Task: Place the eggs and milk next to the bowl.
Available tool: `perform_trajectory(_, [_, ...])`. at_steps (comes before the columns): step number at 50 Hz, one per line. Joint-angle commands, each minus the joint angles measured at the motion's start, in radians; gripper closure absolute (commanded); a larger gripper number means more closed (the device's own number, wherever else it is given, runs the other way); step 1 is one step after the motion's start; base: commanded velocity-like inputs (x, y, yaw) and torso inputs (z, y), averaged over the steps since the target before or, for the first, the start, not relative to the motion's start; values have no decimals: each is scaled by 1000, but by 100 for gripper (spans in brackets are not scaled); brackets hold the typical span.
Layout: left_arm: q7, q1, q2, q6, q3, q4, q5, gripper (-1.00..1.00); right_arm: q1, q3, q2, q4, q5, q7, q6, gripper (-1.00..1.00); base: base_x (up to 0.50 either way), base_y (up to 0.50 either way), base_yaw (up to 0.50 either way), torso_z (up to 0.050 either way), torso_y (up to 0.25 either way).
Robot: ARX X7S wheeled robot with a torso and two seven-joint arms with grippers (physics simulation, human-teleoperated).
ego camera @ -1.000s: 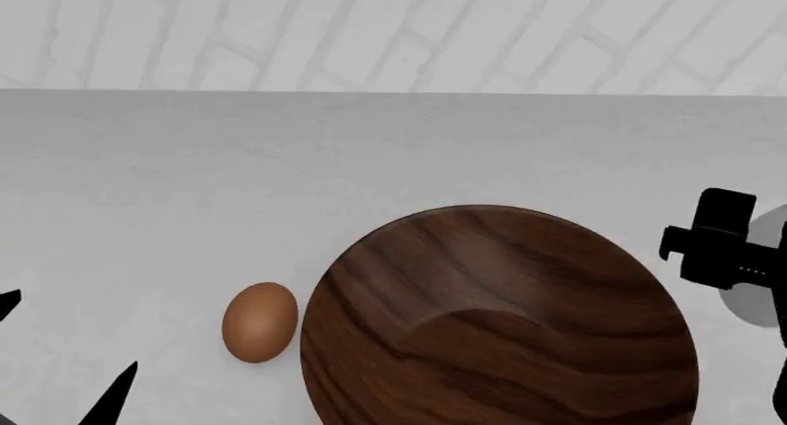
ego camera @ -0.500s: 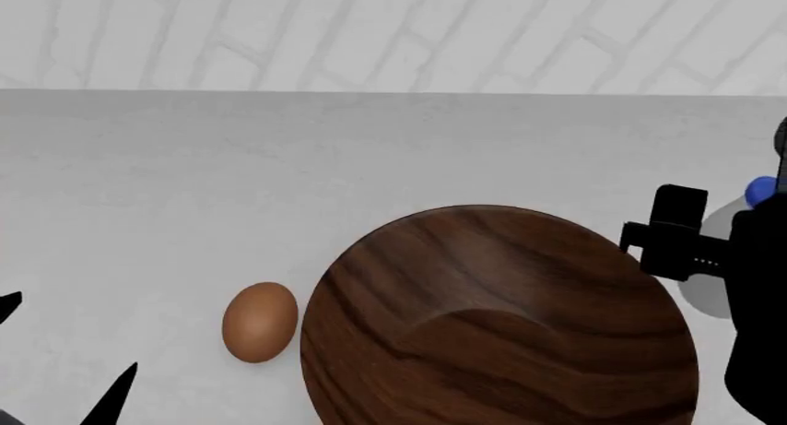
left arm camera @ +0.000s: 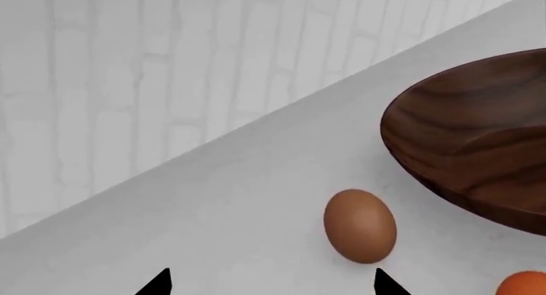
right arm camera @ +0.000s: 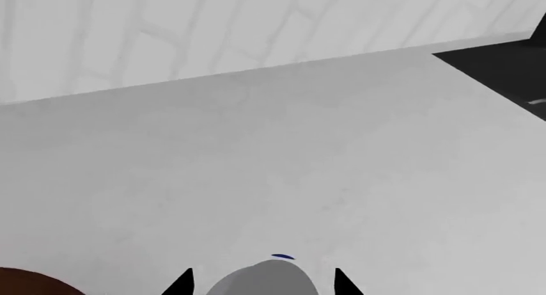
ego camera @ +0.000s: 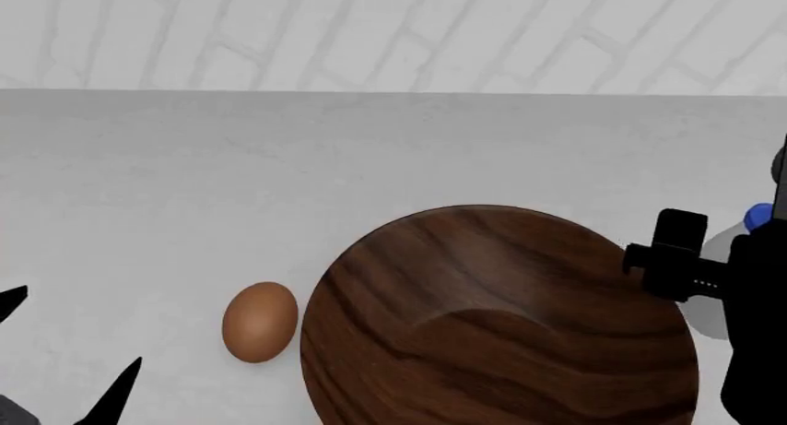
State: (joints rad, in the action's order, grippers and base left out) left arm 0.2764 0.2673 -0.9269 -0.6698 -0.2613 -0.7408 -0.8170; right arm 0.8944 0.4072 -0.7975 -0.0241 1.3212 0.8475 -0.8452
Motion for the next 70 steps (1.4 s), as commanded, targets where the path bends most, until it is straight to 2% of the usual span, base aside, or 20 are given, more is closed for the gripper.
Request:
perform_trajectory(1, [-7, 33, 6, -18, -12, 10, -4, -100, -28, -11, -10, -5, -32, -24, 13, 100, 0, 0, 0, 0, 0])
perform_trajectory(55, [0, 64, 0, -43, -23, 5, -27, -100, -95, -12, 15, -61, -54, -81, 83, 100, 0, 0, 0, 0, 0])
perform_trajectory(56, [1, 65, 0, -43, -22, 4, -27, -100, -94, -13, 15, -60, -52, -79, 82, -100, 0, 0, 0, 0, 0])
perform_trajectory(70, [0, 76, 2, -50, -30, 2, -31, -100, -94, -20, 5, -46, -41, -83, 79, -100, 0, 0, 0, 0, 0])
